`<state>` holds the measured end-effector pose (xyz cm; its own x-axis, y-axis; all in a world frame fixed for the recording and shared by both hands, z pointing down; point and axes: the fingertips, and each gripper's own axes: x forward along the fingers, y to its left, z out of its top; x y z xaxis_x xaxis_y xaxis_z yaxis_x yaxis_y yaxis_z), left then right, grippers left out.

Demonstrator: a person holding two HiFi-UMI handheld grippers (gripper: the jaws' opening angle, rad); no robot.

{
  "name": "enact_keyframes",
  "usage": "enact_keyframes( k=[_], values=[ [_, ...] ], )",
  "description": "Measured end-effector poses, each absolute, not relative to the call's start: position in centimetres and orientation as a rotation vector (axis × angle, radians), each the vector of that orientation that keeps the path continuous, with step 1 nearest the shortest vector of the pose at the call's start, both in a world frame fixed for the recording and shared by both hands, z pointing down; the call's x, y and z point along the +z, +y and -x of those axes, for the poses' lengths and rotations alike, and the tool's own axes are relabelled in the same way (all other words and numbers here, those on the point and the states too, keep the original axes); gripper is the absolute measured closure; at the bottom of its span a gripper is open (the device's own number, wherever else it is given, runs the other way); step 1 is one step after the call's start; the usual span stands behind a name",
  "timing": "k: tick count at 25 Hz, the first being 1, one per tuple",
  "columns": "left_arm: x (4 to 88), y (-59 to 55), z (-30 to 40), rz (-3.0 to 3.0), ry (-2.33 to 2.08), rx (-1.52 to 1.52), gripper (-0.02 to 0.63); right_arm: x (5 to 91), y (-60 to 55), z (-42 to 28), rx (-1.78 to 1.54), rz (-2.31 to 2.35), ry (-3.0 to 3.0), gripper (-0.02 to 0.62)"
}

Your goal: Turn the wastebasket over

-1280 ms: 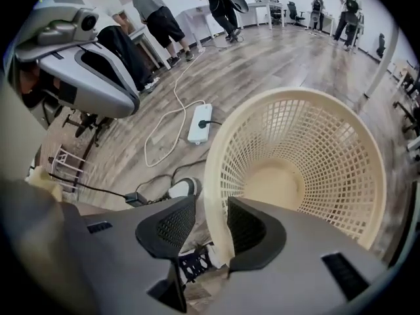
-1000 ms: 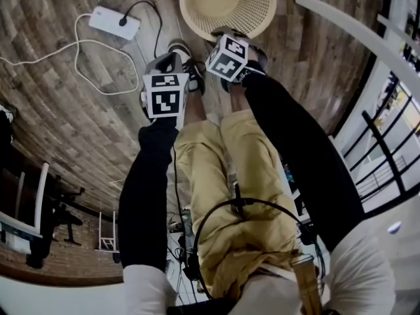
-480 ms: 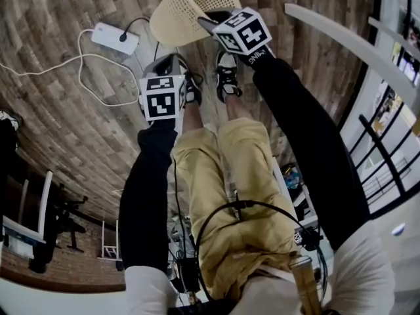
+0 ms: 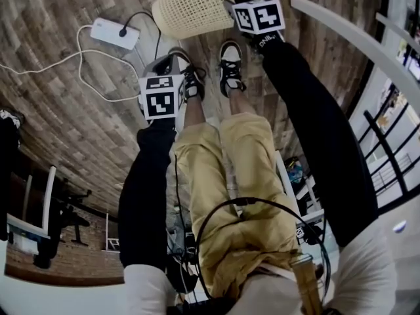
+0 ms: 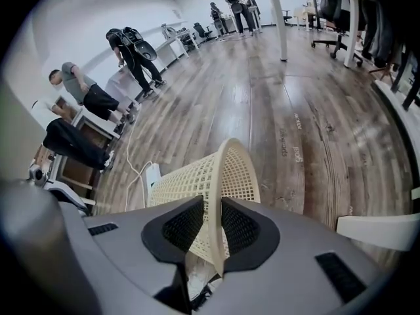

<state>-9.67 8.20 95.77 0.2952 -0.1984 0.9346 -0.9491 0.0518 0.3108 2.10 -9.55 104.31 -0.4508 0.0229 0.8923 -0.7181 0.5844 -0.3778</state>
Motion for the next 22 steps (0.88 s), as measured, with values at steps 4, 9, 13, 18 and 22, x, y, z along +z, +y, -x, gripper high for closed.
enact_keyframes(
  k=[4, 9, 13, 18, 22],
  values=[
    [95.3, 7.2, 10.3, -1.413, -1.168, 0.823, 0.604, 103.5, -10.3, -2.0, 0.893, -0.588, -1.852, 0.503],
    [92.4, 5.0, 10.2, -1.457, -1.18, 0.82, 0.604, 98.3, -11.8, -2.2, 0.767, -0.575, -1.911, 0.48],
    [85.7, 1.7, 10.1, -1.524, -1.24, 0.744, 0.604, 87.2, -13.9, -2.1, 0.564, -0.624, -2.075, 0.493],
    [72.0, -3.8, 12.3, -1.612, -1.357, 0.606, 0.604, 68.7, -14.5, -0.6, 0.45, -0.641, -2.304, 0.574],
    [58.8, -6.1, 13.5, -1.705, -1.419, 0.528, 0.604, 54.0, -14.2, 0.0, 0.411, -0.691, -2.409, 0.574]
  ],
)
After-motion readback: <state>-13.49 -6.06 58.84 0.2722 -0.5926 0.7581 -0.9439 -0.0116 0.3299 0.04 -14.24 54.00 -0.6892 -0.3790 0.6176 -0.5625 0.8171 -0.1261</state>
